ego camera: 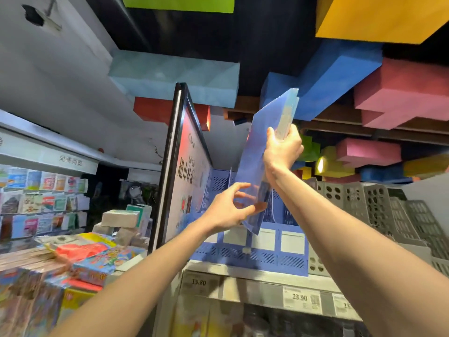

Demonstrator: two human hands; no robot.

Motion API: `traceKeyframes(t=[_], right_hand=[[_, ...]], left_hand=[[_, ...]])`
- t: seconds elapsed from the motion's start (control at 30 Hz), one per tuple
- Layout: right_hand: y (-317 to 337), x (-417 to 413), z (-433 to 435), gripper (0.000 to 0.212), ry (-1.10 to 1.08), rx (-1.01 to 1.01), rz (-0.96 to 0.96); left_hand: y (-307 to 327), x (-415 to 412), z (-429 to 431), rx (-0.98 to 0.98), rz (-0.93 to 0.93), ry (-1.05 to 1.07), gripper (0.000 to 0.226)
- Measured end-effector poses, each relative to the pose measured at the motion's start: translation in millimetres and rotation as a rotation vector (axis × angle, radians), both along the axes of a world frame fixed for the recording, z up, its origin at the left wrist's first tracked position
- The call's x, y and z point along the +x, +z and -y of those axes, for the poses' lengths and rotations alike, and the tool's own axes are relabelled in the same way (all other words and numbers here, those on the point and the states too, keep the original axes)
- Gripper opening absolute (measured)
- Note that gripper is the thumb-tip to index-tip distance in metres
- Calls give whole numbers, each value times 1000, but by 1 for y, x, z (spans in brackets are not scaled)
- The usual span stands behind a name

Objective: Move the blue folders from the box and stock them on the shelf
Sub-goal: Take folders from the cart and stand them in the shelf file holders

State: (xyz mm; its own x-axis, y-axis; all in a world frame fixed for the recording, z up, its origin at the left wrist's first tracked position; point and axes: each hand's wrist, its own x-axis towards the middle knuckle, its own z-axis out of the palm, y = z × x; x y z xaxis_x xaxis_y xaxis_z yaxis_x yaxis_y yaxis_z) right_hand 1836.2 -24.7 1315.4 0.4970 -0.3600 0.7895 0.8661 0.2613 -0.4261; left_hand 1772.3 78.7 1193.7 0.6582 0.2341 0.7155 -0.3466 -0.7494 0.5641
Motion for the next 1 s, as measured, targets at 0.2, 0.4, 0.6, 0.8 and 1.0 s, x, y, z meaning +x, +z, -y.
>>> traceKeyframes(t=[0.2, 0.4, 0.6, 0.8, 1.0], right_hand=[[11, 30, -41, 26, 2, -63, -31], [27, 59, -65, 40, 57, -189, -115], [33, 99, -79, 32, 219, -423, -133], [16, 118, -78, 36, 330, -581, 11], [-21, 120, -52, 42, 363, -859, -72]], left_hand=[[5, 29, -27, 62, -7, 26, 75], [15, 46, -42, 195, -58, 114, 77], [15, 63, -59, 69, -122, 76, 56], [16, 64, -53, -33, -170, -12, 33], [14, 63, -65, -58, -119, -53, 47]])
